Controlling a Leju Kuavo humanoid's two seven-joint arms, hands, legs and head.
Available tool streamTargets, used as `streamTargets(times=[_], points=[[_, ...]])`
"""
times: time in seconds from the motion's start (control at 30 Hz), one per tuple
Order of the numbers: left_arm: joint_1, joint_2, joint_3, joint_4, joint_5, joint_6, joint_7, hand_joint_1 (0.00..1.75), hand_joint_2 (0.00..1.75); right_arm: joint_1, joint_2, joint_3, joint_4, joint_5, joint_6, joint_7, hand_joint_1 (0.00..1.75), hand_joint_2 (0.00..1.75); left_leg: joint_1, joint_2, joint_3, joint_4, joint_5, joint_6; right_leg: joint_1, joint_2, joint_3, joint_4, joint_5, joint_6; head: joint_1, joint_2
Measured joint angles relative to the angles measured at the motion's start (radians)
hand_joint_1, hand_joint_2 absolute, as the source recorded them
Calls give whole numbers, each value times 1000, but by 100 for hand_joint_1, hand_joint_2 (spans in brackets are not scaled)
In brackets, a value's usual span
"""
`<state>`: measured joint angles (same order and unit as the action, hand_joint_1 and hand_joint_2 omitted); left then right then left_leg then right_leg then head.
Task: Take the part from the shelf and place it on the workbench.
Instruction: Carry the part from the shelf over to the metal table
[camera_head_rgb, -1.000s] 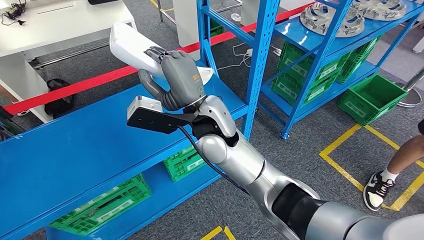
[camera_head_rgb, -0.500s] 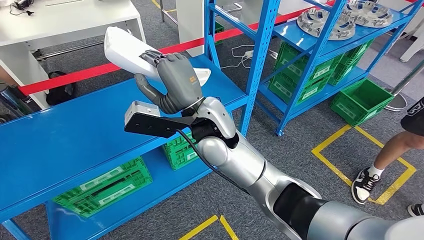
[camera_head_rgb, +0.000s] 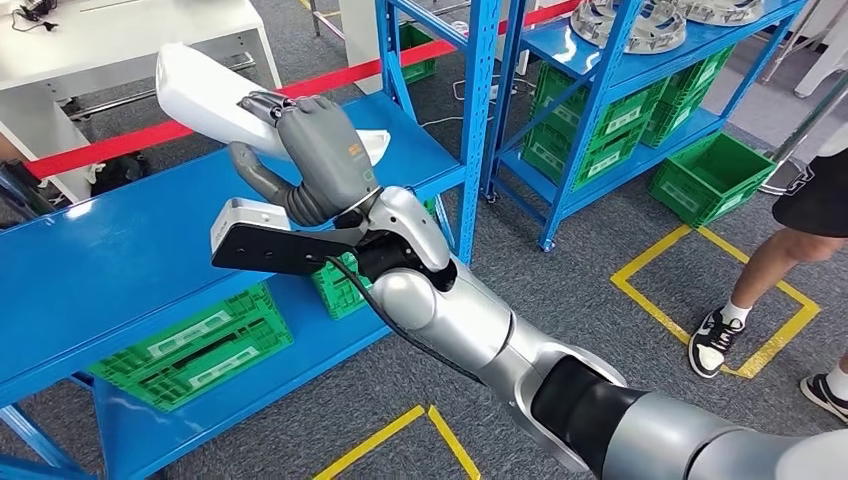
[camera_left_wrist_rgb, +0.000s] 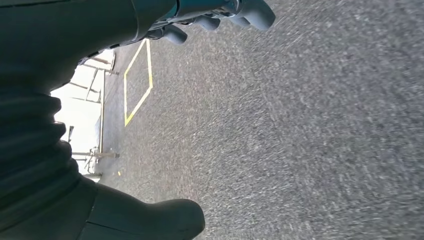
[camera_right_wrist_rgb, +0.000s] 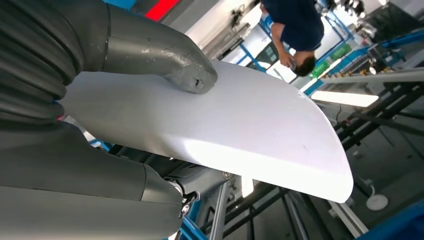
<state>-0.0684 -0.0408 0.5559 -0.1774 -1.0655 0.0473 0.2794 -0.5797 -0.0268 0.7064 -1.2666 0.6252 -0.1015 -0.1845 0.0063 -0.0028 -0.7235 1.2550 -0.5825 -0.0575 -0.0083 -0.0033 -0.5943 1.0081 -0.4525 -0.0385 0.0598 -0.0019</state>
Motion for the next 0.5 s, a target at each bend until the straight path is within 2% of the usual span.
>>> streamTargets(times=[0.03,0.07,0.1,0.13,0.17,0.2,0.23,0.27,0.3,0.33,0.37,0.4,0.47,0.5], points=[[0,0,1,0,0,0,0,0,175,0,3,3,4,0,0,0,175,175,4,0,4,35,3,-5,-2,-2,-17,1,12,3,0,0],[0,0,1,0,0,0,0,0,175,0,6,5,7,0,0,1,175,175,8,0,23,38,26,-10,-4,-3,-34,3,24,7,0,0],[0,0,1,0,0,0,0,0,175,0,7,6,10,0,0,1,175,175,11,0,59,10,55,-14,-6,-4,-51,5,36,12,0,0],[-1,0,1,-1,0,0,1,0,175,-1,10,7,12,0,0,1,175,175,15,0,111,-48,73,-17,-9,-5,-65,9,46,18,0,0],[-1,0,1,-1,0,0,1,0,175,-2,12,7,13,0,0,1,175,175,16,0,169,-123,69,-18,-10,-6,-77,14,55,24,0,0],[-2,0,1,-2,0,0,2,0,175,-3,14,7,14,0,0,0,175,175,15,-1,213,-186,55,-12,-10,-6,-85,18,64,31,0,0],[-2,0,2,-2,0,0,2,0,175,-5,15,8,15,0,-1,0,175,175,13,-2,240,-230,39,-4,-10,-7,-89,19,74,39,0,0],[-2,0,2,-2,1,0,3,0,175,-7,16,9,16,0,0,-1,175,175,8,-3,248,-251,31,7,-10,-7,-90,17,84,46,0,0],[-1,0,3,-1,1,0,5,0,175,-8,17,10,19,0,0,-1,175,175,7,-2,239,-251,37,21,-11,-7,-91,13,93,54,0,0],[0,-1,3,-1,1,0,6,0,175,-8,16,11,22,1,0,-1,175,175,7,0,232,-251,46,31,-12,-6,-96,15,89,59,0,0],[1,-2,5,-1,0,1,6,0,175,-8,14,11,26,3,-1,-1,175,175,8,3,223,-251,57,42,-14,-5,-104,32,65,64,0,0],[1,-2,7,-1,0,1,3,0,175,-7,12,11,29,5,-3,-1,175,175,10,6,211,-252,70,51,-14,-4,-118,68,22,67,0,0],[2,-3,10,-1,-3,4,-5,0,175,-3,5,12,35,8,-10,-1,175,175,8,9,182,-250,96,61,-12,-2,-152,194,-84,70,1,0],[3,-3,11,-1,-6,4,-9,0,175,1,1,12,37,10,-14,-2,175,175,6,9,164,-249,109,63,-11,-1,-162,258,-114,70,1,0]])
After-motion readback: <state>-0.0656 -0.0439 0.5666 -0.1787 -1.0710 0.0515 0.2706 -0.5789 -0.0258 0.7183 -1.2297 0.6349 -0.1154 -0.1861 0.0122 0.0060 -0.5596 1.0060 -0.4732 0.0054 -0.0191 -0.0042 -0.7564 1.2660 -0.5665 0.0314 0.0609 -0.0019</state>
